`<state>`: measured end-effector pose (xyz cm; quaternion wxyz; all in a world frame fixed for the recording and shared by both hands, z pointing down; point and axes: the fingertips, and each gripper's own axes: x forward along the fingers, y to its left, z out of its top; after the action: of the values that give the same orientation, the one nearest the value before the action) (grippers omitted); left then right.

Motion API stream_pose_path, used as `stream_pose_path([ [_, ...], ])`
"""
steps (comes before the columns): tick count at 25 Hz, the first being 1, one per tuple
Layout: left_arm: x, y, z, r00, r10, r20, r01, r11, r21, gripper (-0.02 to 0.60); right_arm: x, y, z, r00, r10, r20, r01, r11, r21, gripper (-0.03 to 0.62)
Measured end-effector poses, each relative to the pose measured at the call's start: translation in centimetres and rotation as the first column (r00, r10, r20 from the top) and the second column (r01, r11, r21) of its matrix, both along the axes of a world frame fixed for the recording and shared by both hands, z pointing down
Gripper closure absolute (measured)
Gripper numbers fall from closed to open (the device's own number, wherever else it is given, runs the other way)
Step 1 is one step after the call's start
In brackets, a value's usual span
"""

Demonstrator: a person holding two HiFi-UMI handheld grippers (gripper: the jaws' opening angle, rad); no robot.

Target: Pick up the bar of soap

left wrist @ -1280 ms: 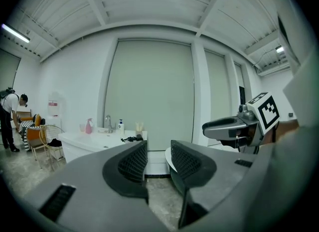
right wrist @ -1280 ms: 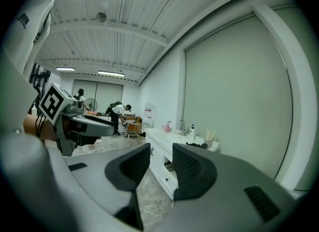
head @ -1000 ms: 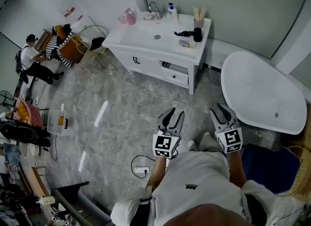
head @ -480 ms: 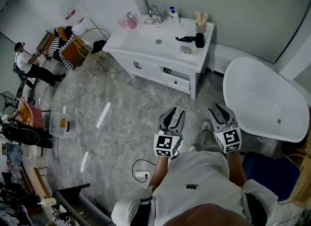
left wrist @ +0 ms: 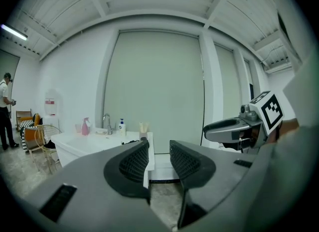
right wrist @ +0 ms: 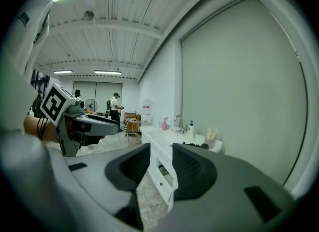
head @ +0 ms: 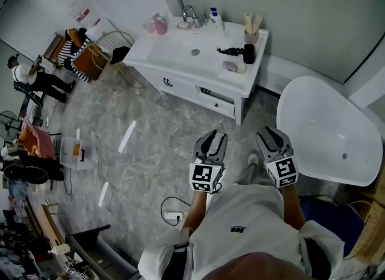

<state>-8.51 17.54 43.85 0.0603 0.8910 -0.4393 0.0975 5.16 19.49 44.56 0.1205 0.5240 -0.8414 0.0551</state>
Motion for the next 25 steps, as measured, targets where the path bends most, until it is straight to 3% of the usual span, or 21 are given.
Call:
stream_pose_path([
  [15, 4.1, -8.0, -0.9, 0.993, -0.112, 0.034, 0.112, 0.994, 0.003, 0.437, 4.3, -9.7, -0.4, 0.994, -0.106, 0.039, 0.106, 0.994, 0.003, 0.445],
  [25, 8.2, -12.3, -1.6, 0.989, -0.129, 0.066, 0.127, 0.991, 0.029, 0.437, 7.4, -14.7, 0.2, 0.987, -0.139, 0.08, 0.139, 0.99, 0.015, 0.445],
])
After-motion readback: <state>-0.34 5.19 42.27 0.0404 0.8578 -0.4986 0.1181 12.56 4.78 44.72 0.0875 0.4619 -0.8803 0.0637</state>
